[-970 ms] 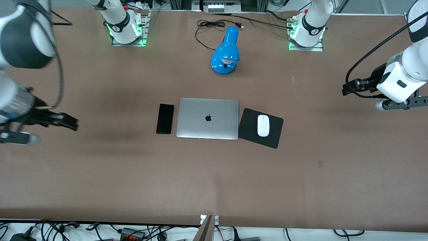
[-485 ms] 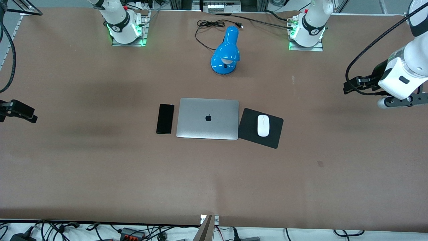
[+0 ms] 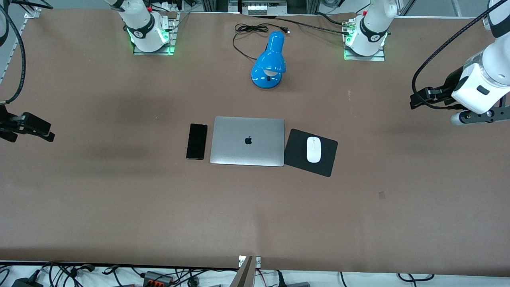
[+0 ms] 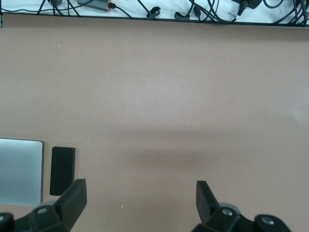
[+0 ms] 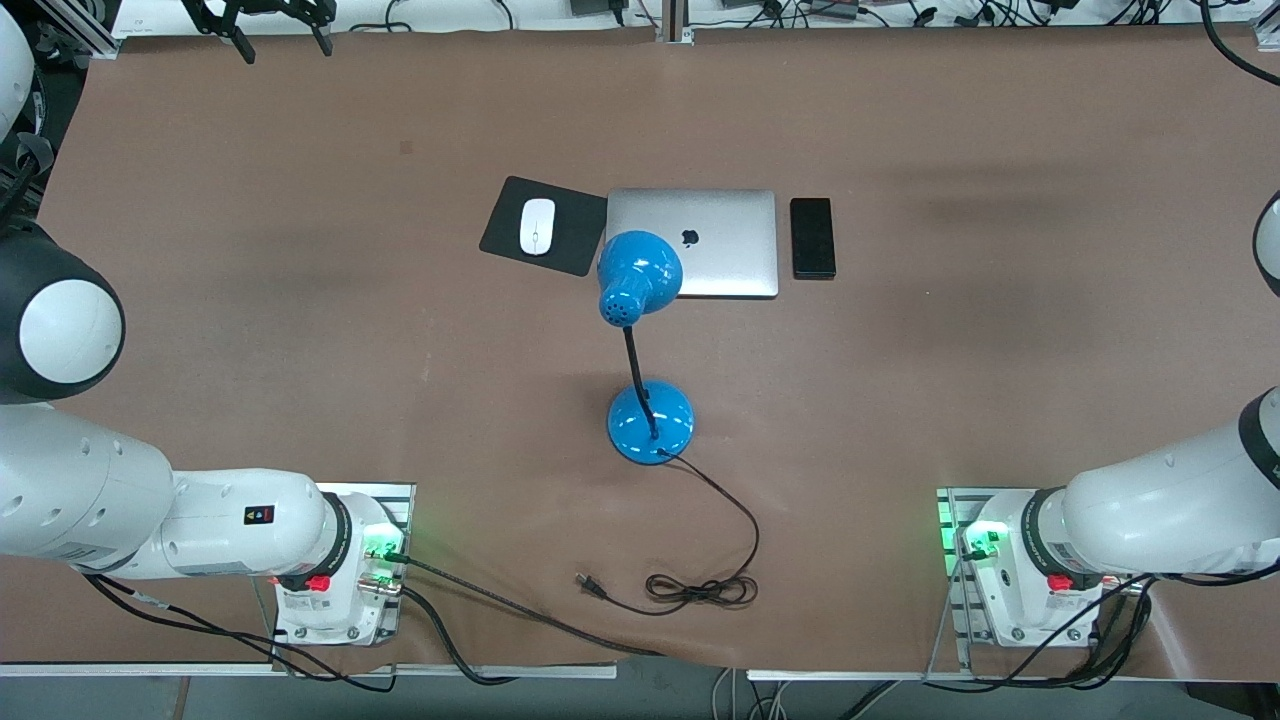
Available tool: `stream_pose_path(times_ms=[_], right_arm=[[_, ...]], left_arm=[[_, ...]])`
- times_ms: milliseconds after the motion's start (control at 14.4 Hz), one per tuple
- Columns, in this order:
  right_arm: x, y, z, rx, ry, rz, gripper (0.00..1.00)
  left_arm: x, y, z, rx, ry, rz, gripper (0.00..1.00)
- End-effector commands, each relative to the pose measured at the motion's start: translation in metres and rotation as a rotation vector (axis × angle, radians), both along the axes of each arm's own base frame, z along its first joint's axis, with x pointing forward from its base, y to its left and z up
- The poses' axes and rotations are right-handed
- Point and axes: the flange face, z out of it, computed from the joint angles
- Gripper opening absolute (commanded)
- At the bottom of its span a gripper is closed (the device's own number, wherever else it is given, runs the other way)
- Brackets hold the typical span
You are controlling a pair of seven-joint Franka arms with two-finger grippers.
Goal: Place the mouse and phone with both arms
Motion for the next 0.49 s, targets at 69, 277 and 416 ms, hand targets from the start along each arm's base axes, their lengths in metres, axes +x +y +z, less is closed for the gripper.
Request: stream_pose_path(times_ms=[69,277,416], right_arm=[[-0.03,-0.003,-0.004,-0.032,0.015,-0.018,1.0],[-0.059,-0.002,-0.017,-0.028,0.005,-0.017,1.0],[-0.075,-0.004,-0.024,-0.029,0.018,-0.018,1.0]], left_arm=[[-0.004,0.004,0.005,0.015,-0.003,0.009,1.0],[-0.004,0.004,0.006,0.015,-0.004,0.011,1.0],[-0.003,0.004,0.006,0.015,-0.01,0.011,1.0]])
